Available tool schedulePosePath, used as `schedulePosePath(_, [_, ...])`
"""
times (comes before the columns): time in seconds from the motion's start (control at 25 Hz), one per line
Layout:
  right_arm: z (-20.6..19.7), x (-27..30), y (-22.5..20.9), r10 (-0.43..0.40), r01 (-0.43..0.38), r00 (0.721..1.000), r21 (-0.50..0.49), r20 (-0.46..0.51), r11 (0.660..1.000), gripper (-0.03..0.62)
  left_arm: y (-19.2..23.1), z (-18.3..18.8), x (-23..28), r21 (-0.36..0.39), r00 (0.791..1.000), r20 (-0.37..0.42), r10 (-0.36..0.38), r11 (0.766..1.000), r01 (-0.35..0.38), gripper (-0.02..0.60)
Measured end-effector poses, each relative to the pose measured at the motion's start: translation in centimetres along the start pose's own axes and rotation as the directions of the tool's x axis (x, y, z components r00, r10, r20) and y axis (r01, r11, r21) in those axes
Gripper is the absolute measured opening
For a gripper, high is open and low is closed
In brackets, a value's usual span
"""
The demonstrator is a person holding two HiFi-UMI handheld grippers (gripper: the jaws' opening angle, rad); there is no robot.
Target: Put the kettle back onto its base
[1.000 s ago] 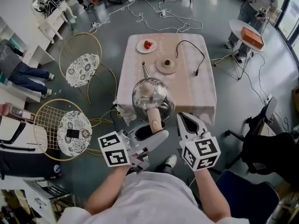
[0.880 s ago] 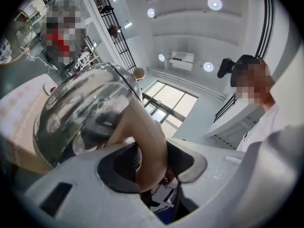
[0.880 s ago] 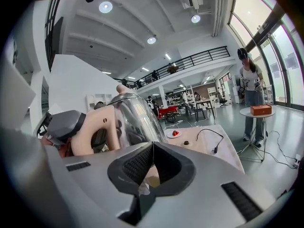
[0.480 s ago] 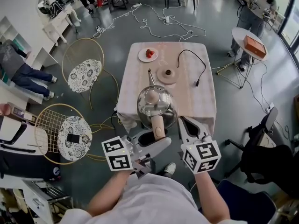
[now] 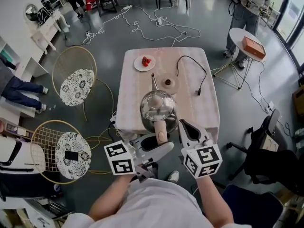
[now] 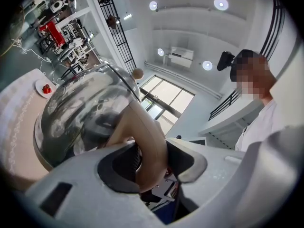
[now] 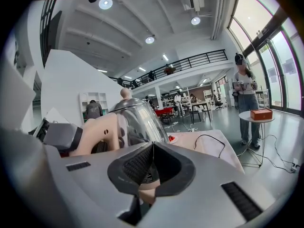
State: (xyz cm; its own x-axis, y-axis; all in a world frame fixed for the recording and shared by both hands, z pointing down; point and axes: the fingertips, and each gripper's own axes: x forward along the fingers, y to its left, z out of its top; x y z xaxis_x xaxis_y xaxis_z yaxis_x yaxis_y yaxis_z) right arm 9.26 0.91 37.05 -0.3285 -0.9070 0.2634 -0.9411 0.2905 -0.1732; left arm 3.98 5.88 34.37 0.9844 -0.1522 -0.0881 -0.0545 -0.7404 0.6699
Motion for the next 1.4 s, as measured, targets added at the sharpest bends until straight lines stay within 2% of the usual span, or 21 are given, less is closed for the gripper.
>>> schedulePosePath(0.72, [2.0,8.8,1.6,-0.087,0.085,0.995,-0.048,-0.041,0.995,0.005,7.5,6.0,-3.0,-0.026,0.997,-0.016,-0.081,0.996,0.081,0.169])
schedulePosePath(1.12, [1.5,10.6,2.3,-0.119,0.111,0.989,-0.095,-0.084,0.989,0.005,9.9,6.2,-3.8,-0.061,0.994,-0.016,-0.11,0.992,0.109,0.169])
schedulePosePath(1.4, [2.1,11.7,0.6,-0.11,0.103,0.991,-0.102,-0.072,0.989,0.005,11.7,6.3,-2.1,-0.07,0.995,-0.031,-0.09,0.994,0.087,0.169])
